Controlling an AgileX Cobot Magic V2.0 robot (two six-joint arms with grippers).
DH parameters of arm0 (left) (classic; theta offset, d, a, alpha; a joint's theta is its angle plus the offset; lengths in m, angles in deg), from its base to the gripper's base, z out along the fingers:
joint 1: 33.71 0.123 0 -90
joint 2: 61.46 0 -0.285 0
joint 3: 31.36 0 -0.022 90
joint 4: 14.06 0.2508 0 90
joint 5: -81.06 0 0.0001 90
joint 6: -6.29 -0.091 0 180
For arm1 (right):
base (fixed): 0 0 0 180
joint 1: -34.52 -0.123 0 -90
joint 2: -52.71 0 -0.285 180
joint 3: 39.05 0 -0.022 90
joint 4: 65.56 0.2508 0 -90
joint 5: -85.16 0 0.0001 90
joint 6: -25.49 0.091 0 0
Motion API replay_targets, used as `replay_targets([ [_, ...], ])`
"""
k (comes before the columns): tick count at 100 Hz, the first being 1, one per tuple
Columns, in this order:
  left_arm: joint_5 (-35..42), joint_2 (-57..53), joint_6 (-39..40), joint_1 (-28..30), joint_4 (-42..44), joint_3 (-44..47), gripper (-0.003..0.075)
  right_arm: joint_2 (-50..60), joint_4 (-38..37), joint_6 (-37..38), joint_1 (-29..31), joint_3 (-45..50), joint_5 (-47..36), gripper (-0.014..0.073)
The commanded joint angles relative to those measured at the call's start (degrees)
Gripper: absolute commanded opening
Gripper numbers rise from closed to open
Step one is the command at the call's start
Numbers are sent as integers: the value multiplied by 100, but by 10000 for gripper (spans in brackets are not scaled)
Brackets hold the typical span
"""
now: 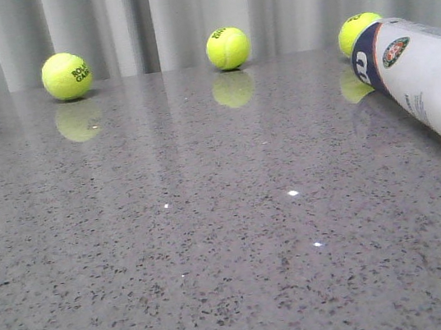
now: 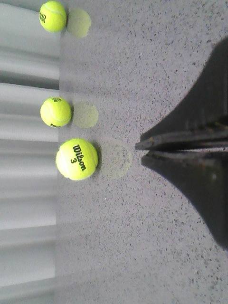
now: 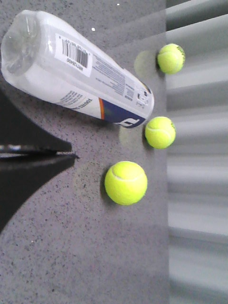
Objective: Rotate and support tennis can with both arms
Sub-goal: 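Move the right gripper toward the lying white Wilson can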
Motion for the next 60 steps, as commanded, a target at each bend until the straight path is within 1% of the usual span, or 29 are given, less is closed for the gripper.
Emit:
replay_targets([
  [1,465,-218,28,11,-32,274,-21,-553,-57,-46,-49,-475,-27,-58],
  [11,465,-218,28,11,-32,274,-21,-1164,-52,-46,-80,-910,667,-58],
  [20,465,-218,28,11,-32,274,-21,-1642,-52,-46,-174,-1309,1101,-53],
  [24,465,-218,28,11,-32,274,-21,-1845,-52,-46,-227,-1474,1269,-38],
  [29,465,-218,28,11,-32,274,-21,-2071,-52,-46,-290,-1735,1488,4],
  [34,465,-218,28,11,-32,274,-21,-2285,-40,-46,-348,-1967,1710,82],
  [38,465,-218,28,11,-32,274,-21,-2456,-16,-46,-390,-2131,1812,177],
  [39,465,-218,28,11,-32,274,-21,-2483,-7,-46,-396,-2194,1847,214],
  [41,465,-218,28,11,-32,274,-21,-2557,6,-46,-414,-2289,1889,254],
  [44,465,-218,28,11,-32,274,-21,-2651,29,-46,-444,-2412,1944,363],
  [45,465,-218,28,11,-32,274,-21,-2696,29,-46,-458,-2442,1958,385],
  [46,465,-218,28,11,-32,274,-21,-2716,29,-46,-465,-2503,1985,430],
  [48,465,-218,28,11,-32,274,-21,-2774,34,-46,-489,-2590,2020,474],
  [49,465,-218,28,11,-32,274,-21,-2793,34,-46,-497,-2620,2031,517],
  [53,465,-218,28,11,-32,274,-21,-2906,34,-46,-539,-2787,2086,632],
  [56,465,-218,28,11,-32,274,-21,-2984,34,-46,-570,-2893,2135,671],
  [60,465,-218,28,11,-32,274,-21,-3110,64,-46,-622,-3051,2214,650],
])
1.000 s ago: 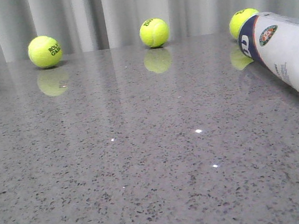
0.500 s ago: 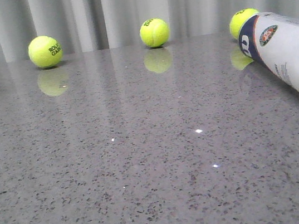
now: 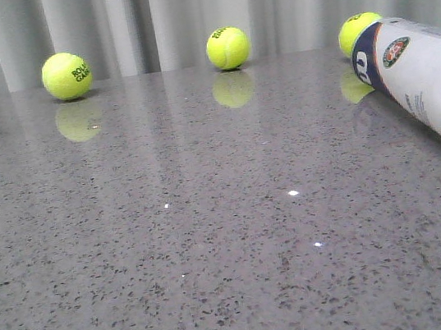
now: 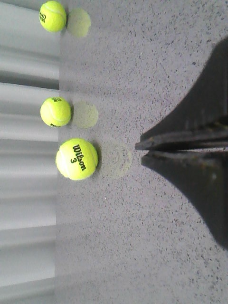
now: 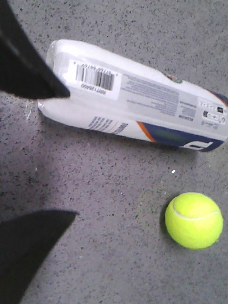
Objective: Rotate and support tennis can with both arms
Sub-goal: 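Move the right gripper toward the lying white Wilson can, then grasp the can's middle with the right gripper and lift it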
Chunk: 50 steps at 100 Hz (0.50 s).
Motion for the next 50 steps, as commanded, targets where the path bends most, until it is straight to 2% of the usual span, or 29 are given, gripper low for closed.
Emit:
replay_targets([
  [1,465,-218,28,11,-32,274,-21,-245,46,-46,-95,-495,-151,647],
  [34,465,-218,28,11,-32,274,-21,-1877,825,-46,-533,-1713,972,634],
  [50,465,-218,28,11,-32,274,-21,-2769,842,-41,-533,-2290,1184,634],
])
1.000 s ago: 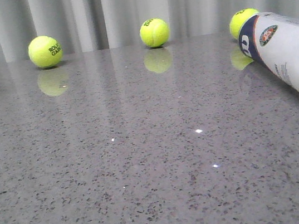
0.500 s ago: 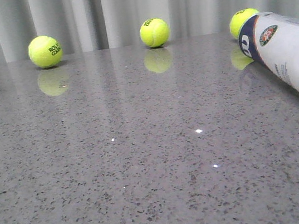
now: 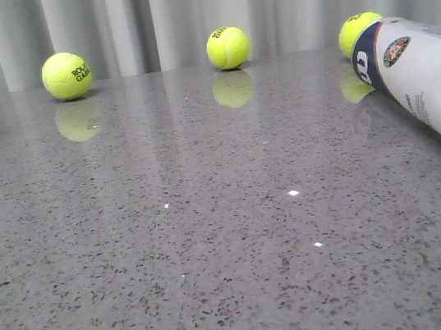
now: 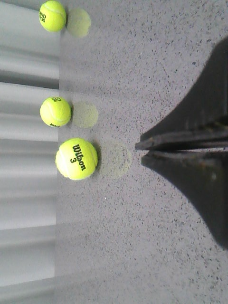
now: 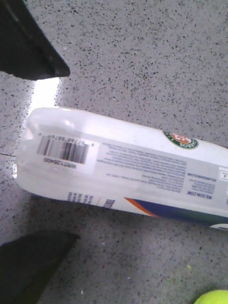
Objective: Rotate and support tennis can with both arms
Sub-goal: 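Grasp the can's middle with the right gripper and lift it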
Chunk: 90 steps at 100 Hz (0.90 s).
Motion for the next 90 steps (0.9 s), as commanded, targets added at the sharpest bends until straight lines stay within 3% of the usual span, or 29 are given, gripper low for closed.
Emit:
replay_targets([
  [1,465,-218,28,11,-32,274,-21,-339,89,-41,-24,-457,-134,634],
  [36,465,-218,28,11,-32,274,-21,-2037,88,53,239,-1283,-13,634],
  [61,465,-218,28,11,-32,274,-21,-2684,427,60,287,-1608,129,629],
  [68,465,-218,28,11,-32,274,-21,-2725,477,60,287,-1628,134,564],
  [83,465,-218,28,11,-32,274,-21,-2730,477,54,287,-1735,244,299],
  [90,465,-218,28,11,-32,274,-21,-2730,471,-57,271,-1839,334,221],
])
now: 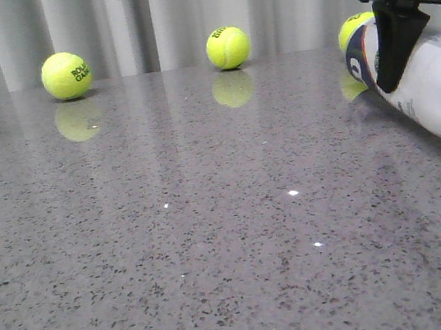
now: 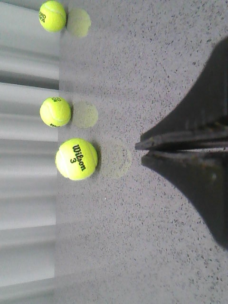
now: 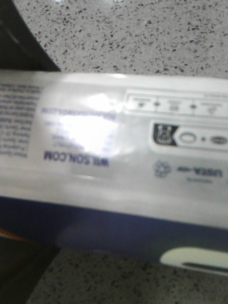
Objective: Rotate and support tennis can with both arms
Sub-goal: 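Grasp the can's middle with the right gripper and lift it, then lay the can sideways on the table and open the right gripper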
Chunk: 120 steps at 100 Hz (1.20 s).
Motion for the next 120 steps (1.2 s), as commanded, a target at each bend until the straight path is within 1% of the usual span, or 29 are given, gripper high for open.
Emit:
replay_targets([
  [1,465,-218,28,11,-32,274,-21,221,87,-131,16,-293,13,217],
  [12,465,-218,28,11,-32,274,-21,221,87,-371,-39,-630,283,208],
  [19,465,-218,28,11,-32,274,-21,221,87,-695,-134,-866,418,208],
  [26,465,-218,28,11,-32,274,-21,221,87,-1176,-293,-1068,463,205],
  [45,465,-218,28,11,-32,274,-21,221,87,-3180,-996,-1283,191,204],
  [57,465,-218,28,11,-32,274,-21,170,87,-4831,-1538,-1283,-35,204],
  [62,465,-218,28,11,-32,274,-21,118,87,-5404,-1725,-1283,-102,204],
  [72,465,-218,28,11,-32,274,-21,-64,87,-6220,-2031,-1283,-162,204],
  [90,465,-218,28,11,-32,274,-21,-394,87,-6837,-2316,-1283,-169,204],
  [104,465,-218,28,11,-32,274,-21,-597,83,-7045,-2347,-1283,-183,204],
  [120,465,-218,28,11,-32,274,-21,-643,70,-7051,-2347,-1283,-215,205],
])
